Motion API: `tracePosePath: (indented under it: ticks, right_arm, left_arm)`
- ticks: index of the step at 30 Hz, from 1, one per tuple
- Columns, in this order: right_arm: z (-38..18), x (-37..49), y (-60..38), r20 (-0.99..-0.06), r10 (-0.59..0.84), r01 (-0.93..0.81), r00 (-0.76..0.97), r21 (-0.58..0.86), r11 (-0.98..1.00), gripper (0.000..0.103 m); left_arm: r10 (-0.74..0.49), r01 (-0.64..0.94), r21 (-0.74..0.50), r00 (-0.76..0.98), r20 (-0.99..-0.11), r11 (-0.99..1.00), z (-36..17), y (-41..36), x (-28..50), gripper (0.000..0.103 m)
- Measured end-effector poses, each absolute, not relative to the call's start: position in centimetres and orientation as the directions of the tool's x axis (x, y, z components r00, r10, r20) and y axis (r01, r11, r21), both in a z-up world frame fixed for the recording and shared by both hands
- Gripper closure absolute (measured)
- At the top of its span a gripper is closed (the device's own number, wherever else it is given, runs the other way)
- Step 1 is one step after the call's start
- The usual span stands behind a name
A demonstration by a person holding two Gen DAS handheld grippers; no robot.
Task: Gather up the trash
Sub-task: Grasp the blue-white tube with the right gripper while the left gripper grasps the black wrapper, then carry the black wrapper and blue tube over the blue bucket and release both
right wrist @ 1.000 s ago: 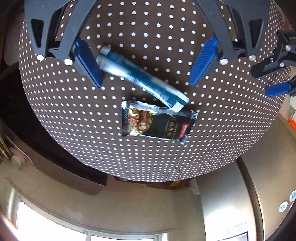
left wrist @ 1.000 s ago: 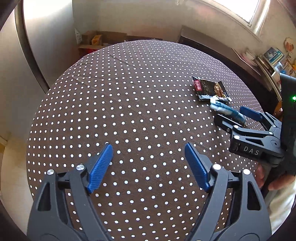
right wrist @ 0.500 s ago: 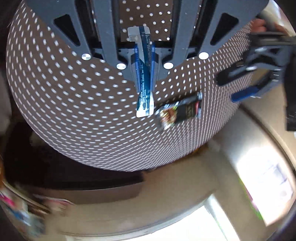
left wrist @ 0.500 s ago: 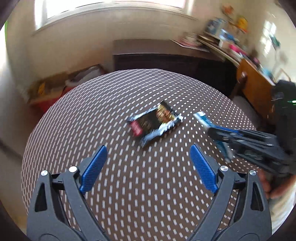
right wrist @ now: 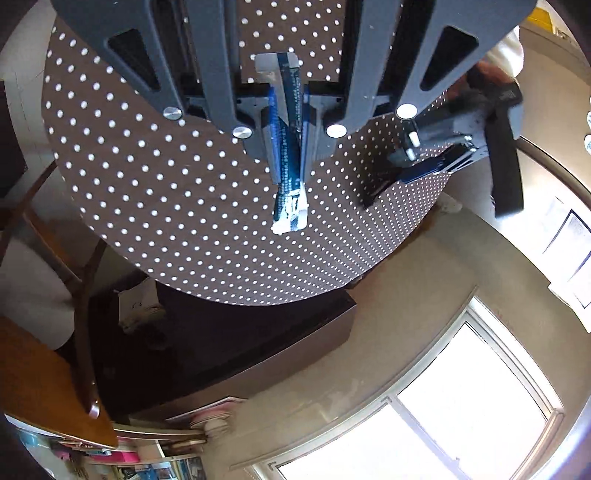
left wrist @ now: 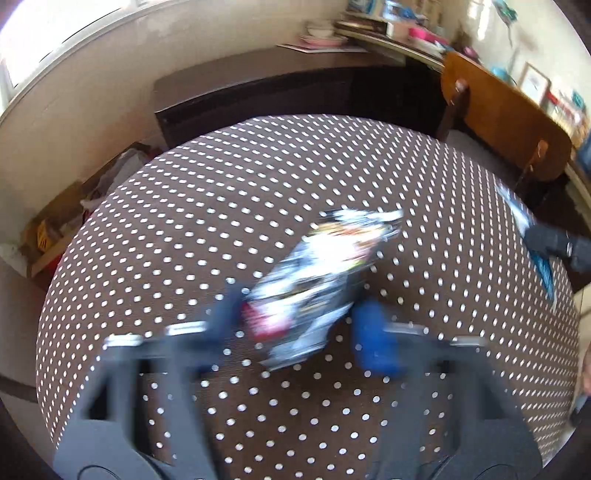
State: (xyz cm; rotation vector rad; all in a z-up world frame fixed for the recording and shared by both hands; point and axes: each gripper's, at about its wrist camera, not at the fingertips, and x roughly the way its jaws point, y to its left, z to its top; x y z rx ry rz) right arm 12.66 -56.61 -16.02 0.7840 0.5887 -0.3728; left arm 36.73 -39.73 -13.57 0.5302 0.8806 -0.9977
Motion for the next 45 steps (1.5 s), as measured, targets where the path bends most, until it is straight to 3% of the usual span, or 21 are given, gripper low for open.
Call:
tracePosePath:
  ticks: [5,20,33,45]
  right_arm:
    - [-16.4,15.2,-55.1,-0.624,-0.074,0.504,0.778,0.548,0.667,0.093]
    - [-13.9,18.6,-46.9,-0.587,0.054,0.315,0.808,0.508,0.801,0.093]
    - [-11.7,21.2,-36.4,-0.56,0.232,0.094,0.795,0.492,0.866,0.093]
    - [-9.6,24.4,-24.5,-0.57,0.394,-0.137,0.721,0.44,0.888,0.093]
  left_arm:
    - [-0.435,0.856,0.092,0.348,-0.83,0.509,-13.5,-39.0,36.0,0.084]
    - [-0.464,0.697,-0.018,0.457,-0.759,0.717,-11.4,-27.3,31.1,0.093]
    - [-0.391,0.497,-0.047,0.616,-0.684,0.866,-8.9,-15.0,27.6,0.094]
    - [-0.233,0.252,-0.071,0.703,-0.672,0.965,-9.6,-2.4,25.0,0.094]
